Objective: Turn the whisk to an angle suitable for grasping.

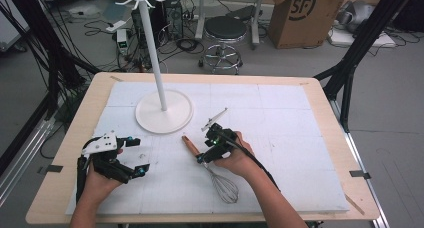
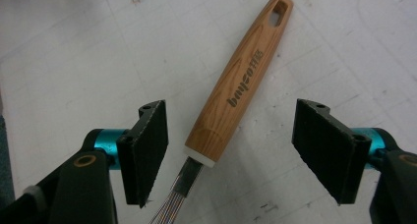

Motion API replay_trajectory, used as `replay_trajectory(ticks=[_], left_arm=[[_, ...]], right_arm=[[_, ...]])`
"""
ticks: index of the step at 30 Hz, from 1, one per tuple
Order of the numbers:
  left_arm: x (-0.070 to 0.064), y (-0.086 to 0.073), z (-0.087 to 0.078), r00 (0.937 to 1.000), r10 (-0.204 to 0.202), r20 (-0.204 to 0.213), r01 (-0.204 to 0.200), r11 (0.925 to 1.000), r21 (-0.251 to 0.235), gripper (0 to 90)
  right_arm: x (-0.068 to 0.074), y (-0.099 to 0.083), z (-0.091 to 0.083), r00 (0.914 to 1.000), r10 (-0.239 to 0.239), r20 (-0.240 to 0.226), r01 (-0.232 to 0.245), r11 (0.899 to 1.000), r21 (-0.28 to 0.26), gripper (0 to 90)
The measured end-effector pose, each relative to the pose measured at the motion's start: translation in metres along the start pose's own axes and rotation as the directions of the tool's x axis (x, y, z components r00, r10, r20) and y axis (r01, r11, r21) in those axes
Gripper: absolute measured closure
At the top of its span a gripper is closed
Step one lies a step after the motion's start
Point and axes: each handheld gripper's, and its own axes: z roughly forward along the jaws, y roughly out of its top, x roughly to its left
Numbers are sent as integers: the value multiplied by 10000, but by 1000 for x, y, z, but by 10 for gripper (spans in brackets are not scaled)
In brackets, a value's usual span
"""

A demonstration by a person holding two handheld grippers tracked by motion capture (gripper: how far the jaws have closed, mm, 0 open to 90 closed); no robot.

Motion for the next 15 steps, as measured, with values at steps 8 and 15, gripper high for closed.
replay_trajectory(ticks=[8, 15], left_arm=[[0, 0, 0, 10000, 8, -16, -8, 10000, 1, 17], [1, 0, -1, 10000, 2, -23, -2, 10000, -21, 17]], right_arm=[[1, 0, 15, 9996, 60, -261, -41, 9972, 742, 381], [8, 2, 23, 9994, -277, -191, 300, 9914, 1278, 473]])
